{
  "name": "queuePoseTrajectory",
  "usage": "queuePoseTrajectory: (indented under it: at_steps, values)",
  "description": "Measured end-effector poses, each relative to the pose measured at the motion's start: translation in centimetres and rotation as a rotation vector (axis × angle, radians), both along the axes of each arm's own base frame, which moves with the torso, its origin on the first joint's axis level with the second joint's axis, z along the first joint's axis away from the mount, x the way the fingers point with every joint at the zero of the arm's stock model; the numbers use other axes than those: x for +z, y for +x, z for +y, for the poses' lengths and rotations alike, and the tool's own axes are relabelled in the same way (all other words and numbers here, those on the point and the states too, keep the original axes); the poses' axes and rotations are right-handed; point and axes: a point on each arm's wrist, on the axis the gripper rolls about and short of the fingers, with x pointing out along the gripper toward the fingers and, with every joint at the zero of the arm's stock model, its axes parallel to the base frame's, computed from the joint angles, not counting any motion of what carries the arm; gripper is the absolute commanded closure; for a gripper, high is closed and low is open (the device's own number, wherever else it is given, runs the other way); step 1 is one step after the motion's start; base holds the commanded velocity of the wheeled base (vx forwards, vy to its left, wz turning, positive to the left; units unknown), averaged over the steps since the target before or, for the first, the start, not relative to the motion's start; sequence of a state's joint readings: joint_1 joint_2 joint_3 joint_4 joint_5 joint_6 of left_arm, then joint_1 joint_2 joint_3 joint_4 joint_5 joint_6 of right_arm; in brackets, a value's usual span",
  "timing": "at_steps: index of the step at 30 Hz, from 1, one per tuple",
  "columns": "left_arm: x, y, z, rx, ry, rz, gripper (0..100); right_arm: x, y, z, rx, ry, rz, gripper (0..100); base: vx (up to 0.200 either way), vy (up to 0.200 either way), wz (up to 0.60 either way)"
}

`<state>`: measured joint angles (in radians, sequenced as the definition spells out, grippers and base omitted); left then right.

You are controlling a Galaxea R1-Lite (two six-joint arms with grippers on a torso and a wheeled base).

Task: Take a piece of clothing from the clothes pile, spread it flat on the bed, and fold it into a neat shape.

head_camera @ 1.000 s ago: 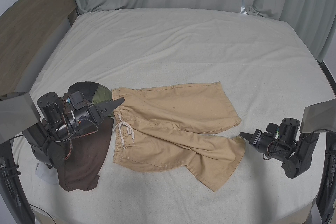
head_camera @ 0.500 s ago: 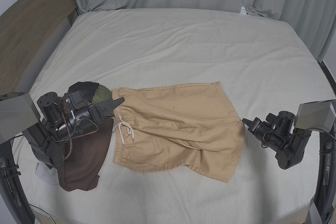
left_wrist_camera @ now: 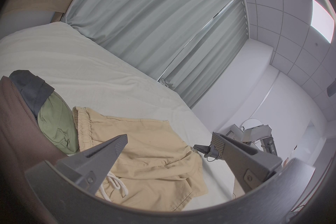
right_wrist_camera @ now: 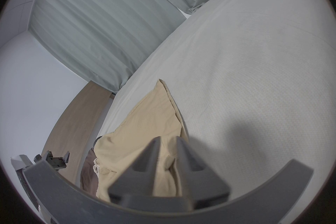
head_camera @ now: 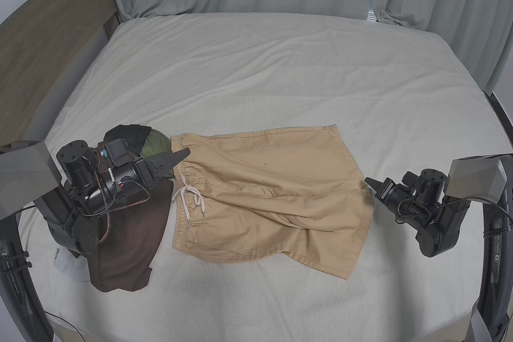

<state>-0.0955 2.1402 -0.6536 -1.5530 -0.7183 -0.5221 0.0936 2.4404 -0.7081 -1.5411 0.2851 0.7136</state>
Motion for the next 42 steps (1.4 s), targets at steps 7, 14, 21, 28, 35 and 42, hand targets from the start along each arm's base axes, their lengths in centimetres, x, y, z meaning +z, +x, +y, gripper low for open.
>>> queuePoseTrajectory:
  at_steps: [7, 14, 21, 28, 35, 42]
  values:
    - [-0.1, -0.1, 0.0, -0.002, 0.002, 0.006, 0, 1.3, -0.2, -0.1, 0.008, -0.052, -0.052, 0, 0.0, 0.0, 0.0]
    - [-0.4, -0.4, 0.2, -0.022, 0.007, 0.019, 0, 2.6, -3.3, -0.1, 0.083, -0.093, -0.022, 0, 0.0, 0.0, 0.0]
    - [-0.8, -0.8, 0.3, -0.039, 0.047, -0.001, 0, 2.6, -8.1, -0.2, 0.248, -0.155, 0.05, 0, 0.0, 0.0, 0.0]
    - [-1.3, -1.1, 0.4, -0.044, 0.064, 0.006, 0, 2.2, -11.3, -0.3, 0.338, -0.197, 0.109, 0, 0.0, 0.0, 0.0]
    - [-1.7, -1.3, 0.4, -0.043, 0.068, 0.021, 0, 0.8, -12.5, -0.3, 0.383, -0.24, 0.163, 0, 0.0, 0.0, 0.0]
    - [-2.1, -1.8, 0.5, -0.043, 0.07, 0.047, 0, -0.5, -13.1, 0.6, 0.425, -0.244, 0.222, 0, 0.0, 0.0, 0.0]
